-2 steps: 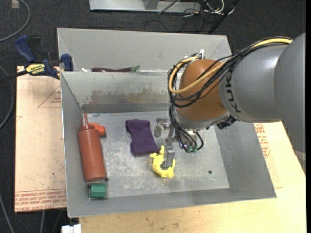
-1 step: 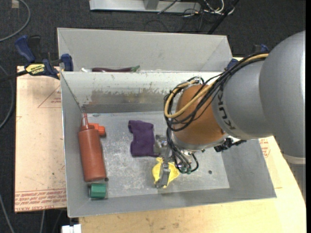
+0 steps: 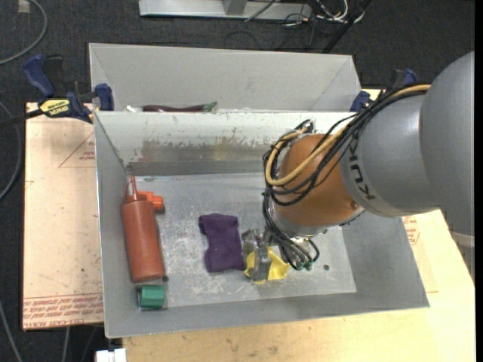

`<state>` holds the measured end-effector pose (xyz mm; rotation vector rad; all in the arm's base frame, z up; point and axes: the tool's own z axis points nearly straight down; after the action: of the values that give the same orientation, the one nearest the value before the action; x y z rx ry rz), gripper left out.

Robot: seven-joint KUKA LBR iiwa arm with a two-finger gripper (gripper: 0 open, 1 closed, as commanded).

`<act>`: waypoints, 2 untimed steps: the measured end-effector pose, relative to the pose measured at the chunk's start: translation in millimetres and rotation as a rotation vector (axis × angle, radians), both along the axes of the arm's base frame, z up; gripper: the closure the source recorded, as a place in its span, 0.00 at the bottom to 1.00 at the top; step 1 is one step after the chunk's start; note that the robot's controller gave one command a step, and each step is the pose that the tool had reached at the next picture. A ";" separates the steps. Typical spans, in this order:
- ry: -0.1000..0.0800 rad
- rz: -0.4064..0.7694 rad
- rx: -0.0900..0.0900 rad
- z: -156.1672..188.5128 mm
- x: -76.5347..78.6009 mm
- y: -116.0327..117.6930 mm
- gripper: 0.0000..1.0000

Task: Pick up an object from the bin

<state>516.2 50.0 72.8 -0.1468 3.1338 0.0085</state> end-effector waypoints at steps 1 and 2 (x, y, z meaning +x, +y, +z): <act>0.000 0.000 0.000 0.0 0.0 0.0 1.00; 0.002 0.000 0.000 2.8 -0.7 0.0 1.00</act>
Offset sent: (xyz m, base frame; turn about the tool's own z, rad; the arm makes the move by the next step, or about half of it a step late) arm 0.0000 -0.0002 0.0253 0.0000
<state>515.5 50.0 75.6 -0.1463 3.1356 0.0088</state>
